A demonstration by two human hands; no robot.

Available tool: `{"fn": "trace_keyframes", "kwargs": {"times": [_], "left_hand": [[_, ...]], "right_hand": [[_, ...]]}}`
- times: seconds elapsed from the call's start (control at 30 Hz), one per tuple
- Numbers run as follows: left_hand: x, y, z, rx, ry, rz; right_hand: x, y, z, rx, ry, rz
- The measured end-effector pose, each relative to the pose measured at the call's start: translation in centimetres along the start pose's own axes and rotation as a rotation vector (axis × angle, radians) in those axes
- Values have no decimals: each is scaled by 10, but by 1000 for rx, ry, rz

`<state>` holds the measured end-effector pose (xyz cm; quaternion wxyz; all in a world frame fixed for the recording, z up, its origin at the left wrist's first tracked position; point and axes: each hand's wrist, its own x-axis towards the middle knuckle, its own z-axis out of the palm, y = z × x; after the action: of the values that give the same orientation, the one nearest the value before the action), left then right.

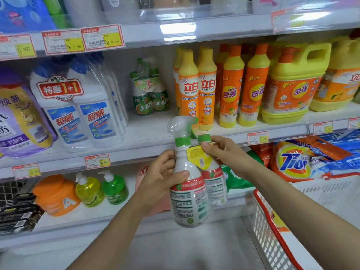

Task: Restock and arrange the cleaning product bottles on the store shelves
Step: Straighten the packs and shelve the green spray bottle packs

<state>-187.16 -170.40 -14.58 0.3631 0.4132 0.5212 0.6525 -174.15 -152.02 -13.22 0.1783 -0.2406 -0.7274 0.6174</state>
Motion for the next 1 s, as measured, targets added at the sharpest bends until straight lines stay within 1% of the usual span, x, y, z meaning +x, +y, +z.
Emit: {"fn": "trace_keyframes", "kwargs": {"times": [0.07,0.1,0.2,0.27,0.37,0.4,0.43,0.47,0.5,0.53,0.57,0.6,0.63,0.67,0.77,0.87,0.93,1.0], "left_hand": [[-2,0,-6,-75,-23,-50],[-2,2,-9,-67,-12,-70],[3,6,-14,97,97,-93],[4,7,-13,116,146,-72],[3,8,-11,160,216,11],[3,9,-10,180,236,41],[3,8,-9,215,261,64],[2,7,-8,257,286,79],[1,6,-6,314,313,95],[1,5,-3,377,341,109],[0,4,-1,438,365,127],[-1,3,2,487,386,141],[-2,1,4,529,400,155],[-4,1,6,568,412,162],[-9,-4,11,673,447,179],[-14,-9,16,773,431,211],[-15,-7,13,782,379,187],[-12,-6,3,672,266,114]], "right_hand": [[2,3,4,-68,74,-100],[2,3,6,-118,120,-138],[0,0,13,-312,253,-238],[-4,-2,20,-355,287,-263],[-7,-6,24,-359,232,-214],[-8,-9,24,-395,227,-196],[-9,-16,23,-456,266,-213],[-12,-24,21,-501,334,-266],[-16,-34,20,-493,376,-321],[-20,-44,20,-429,348,-341],[-25,-53,23,-322,236,-298],[-29,-58,28,-215,87,-217],[-33,-61,35,-140,-21,-145],[-31,-59,40,-117,-63,-113],[-21,-50,47,-210,18,-164],[-14,-41,47,-338,75,-189],[-14,-36,46,-355,76,-216],[-16,-32,42,-350,54,-255]]}}
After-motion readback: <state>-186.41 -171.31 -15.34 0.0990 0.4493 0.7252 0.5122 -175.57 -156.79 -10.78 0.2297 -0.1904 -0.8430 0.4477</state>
